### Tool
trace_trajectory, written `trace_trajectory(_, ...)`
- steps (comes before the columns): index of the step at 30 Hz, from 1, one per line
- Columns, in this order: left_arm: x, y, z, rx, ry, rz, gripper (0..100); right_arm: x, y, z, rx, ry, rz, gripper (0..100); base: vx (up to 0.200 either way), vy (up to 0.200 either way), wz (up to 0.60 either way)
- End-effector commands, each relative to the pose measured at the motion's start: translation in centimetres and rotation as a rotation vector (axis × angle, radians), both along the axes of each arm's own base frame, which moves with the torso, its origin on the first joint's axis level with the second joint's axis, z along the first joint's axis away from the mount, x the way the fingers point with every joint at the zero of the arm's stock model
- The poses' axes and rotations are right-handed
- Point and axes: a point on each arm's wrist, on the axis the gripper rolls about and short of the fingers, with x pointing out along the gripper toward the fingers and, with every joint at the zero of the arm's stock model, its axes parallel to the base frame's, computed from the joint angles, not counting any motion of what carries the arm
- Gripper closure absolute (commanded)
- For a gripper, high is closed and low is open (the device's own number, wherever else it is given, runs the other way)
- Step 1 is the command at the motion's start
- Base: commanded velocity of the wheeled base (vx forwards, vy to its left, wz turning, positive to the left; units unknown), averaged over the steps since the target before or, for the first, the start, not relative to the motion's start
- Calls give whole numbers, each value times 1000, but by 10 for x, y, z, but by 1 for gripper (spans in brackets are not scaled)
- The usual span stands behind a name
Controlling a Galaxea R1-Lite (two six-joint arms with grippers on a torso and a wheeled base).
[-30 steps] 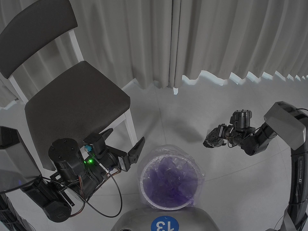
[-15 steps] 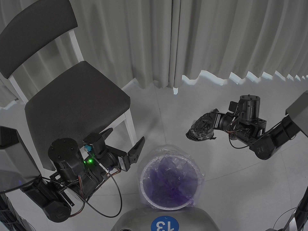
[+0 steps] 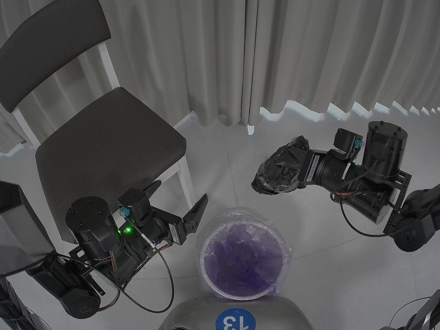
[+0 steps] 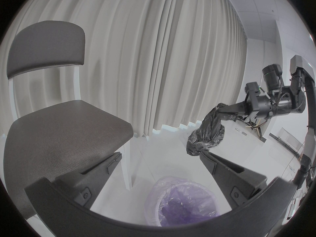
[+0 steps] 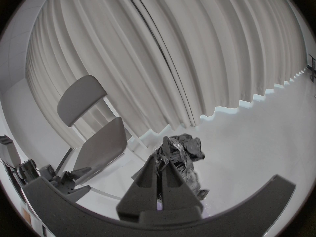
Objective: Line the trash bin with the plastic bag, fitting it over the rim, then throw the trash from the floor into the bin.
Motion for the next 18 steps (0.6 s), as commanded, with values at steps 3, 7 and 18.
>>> trace_trajectory(3,1,-1,1,-4,-4,-5,0,-9,-1,10,17,-25,16,100,0,0,0)
trace_trajectory(7,0,-1,2,-5,-8,-11,0,-9,-1,9,16,-24,14,100,0,0,0)
trace_trajectory(18,1,-1,5,-6,-16,-8,0,-9,-1,10,19,-26,15,100,-18,0,0)
